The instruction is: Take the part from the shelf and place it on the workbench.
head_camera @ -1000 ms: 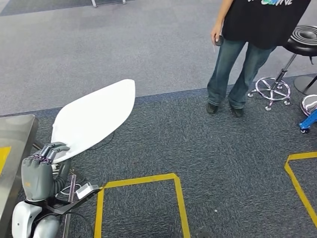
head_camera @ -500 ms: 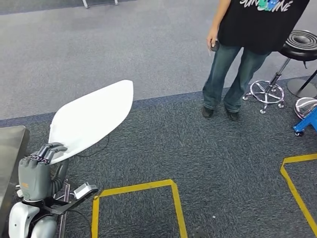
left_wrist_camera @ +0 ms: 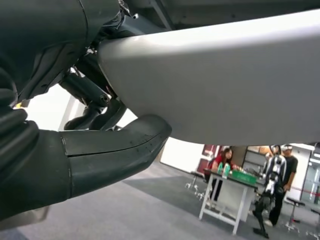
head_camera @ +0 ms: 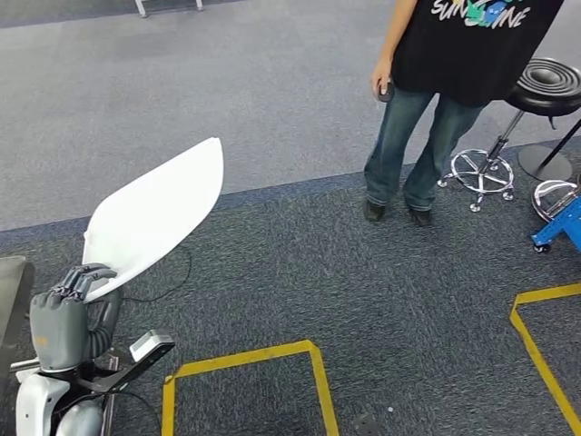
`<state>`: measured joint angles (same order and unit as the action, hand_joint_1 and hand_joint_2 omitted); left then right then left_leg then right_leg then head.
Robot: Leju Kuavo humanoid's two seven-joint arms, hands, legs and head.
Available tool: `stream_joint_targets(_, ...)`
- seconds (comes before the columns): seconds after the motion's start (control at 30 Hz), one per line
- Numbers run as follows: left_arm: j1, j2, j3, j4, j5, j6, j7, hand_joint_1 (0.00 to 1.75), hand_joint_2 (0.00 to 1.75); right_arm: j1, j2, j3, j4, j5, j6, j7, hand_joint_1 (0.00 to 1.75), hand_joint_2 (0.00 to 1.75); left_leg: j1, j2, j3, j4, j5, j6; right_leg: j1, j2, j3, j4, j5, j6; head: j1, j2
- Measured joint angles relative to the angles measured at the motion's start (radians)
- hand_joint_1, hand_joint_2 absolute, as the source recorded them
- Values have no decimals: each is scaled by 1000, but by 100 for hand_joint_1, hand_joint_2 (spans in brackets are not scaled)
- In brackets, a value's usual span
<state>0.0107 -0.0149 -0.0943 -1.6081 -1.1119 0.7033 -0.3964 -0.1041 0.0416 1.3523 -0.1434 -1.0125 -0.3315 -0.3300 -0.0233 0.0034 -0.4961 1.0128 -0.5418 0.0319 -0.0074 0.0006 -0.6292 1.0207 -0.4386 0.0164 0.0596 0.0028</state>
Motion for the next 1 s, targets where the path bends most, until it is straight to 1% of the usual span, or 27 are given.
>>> stream_joint_targets(0.03,-2,4,-3,0,3,0,3,175,175,0,0,0,0,-2,0,1,0,0,2,-1,-11,26,-9,-6,-2,1,6,-3,-3,-4,-1,0)
stream_joint_targets(0.07,-3,8,-5,0,5,0,5,175,175,-1,0,0,0,-2,0,1,0,0,5,-1,-33,72,-28,-12,-4,2,13,-5,-6,-9,-2,0)
stream_joint_targets(0.13,-3,14,-8,2,6,0,6,175,175,-2,0,0,0,-3,0,1,0,0,14,-2,-107,203,-80,-25,-4,3,23,-6,-15,-15,-3,0)
stream_joint_targets(0.17,-1,16,-10,3,6,0,6,175,175,-3,0,0,0,-3,0,1,0,0,19,-2,-143,256,-98,-30,-4,4,27,-6,-18,-16,-3,0)
stream_joint_targets(0.2,0,18,-11,4,6,0,6,175,175,-2,0,0,0,-3,1,2,0,0,24,-2,-167,280,-98,-34,-4,5,31,-6,-22,-16,-3,0)
stream_joint_targets(0.23,1,20,-11,5,6,0,6,175,175,-2,0,0,0,-3,1,2,0,0,29,-2,-172,266,-74,-37,-4,7,36,-6,-25,-15,-3,0)
stream_joint_targets(0.27,1,22,-12,6,6,0,6,175,175,-1,0,0,0,-4,1,2,0,0,34,-2,-160,216,-32,-39,-5,9,43,-6,-29,-14,-3,0)
stream_joint_targets(0.3,1,24,-12,6,7,0,6,175,175,-1,0,0,0,-4,1,3,0,0,39,-2,-138,148,15,-41,-5,10,48,-6,-32,-11,-3,0)
stream_joint_targets(0.33,0,26,-13,6,7,0,6,175,175,-2,0,0,0,-4,1,3,0,0,40,-2,-117,86,45,-42,-5,12,52,-5,-35,-8,-3,0)
stream_joint_targets(0.37,0,27,-13,7,7,0,6,175,175,-3,0,0,0,-4,1,3,0,0,39,-2,-102,43,60,-40,-4,13,53,-5,-37,-3,-3,0)
stream_joint_targets(0.4,1,27,-14,8,6,0,6,175,175,-3,0,0,0,-4,1,3,0,0,36,-2,-96,21,65,-37,-4,13,52,-5,-39,3,-3,0)
stream_joint_targets(0.43,1,27,-14,8,6,0,6,175,175,-3,0,0,0,-4,1,3,0,0,34,-3,-95,16,62,-36,-4,13,52,-3,-42,3,-3,0)
stream_joint_targets(0.47,1,28,-15,9,6,0,7,175,175,-3,0,0,0,-4,1,3,0,0,32,-4,-95,13,69,-35,-4,13,51,-2,-43,-1,-3,0)
stream_joint_targets(0.53,0,30,-15,9,7,0,9,175,175,-3,0,0,0,-5,1,3,0,0,30,-6,-94,10,76,-36,-5,13,53,-3,-43,-14,-3,0)
stream_joint_targets(0.57,-1,31,-15,10,7,0,12,175,175,-3,0,0,0,-5,1,3,0,0,29,-6,-93,10,76,-34,-6,13,54,-6,-41,-16,-3,0)
stream_joint_targets(0.73,-4,34,-17,12,8,0,21,175,175,-5,0,0,0,-8,2,2,0,0,26,-6,-94,10,75,-22,-8,13,60,-21,-35,-5,-3,0)
stream_joint_targets(0.77,-5,35,-17,12,8,0,22,175,175,-5,0,0,0,-10,5,2,0,0,25,-6,-94,10,75,-21,-8,13,60,-22,-34,-1,-3,0)
stream_joint_targets(0.87,-5,38,-18,14,7,0,28,175,175,-5,0,0,0,-18,19,1,0,0,23,-6,-95,10,75,-19,-11,13,61,-25,-33,15,-3,0)
stream_joint_targets(0.9,-5,39,-18,14,7,0,30,175,175,-5,0,0,0,-21,25,1,0,0,23,-6,-95,10,75,-18,-12,13,61,-25,-33,19,-3,0)
stream_joint_targets(1.0,-4,43,-18,14,6,0,35,175,175,-5,0,0,0,-25,34,1,0,0,22,-6,-95,10,76,-17,-13,13,61,-25,-33,22,-3,0)
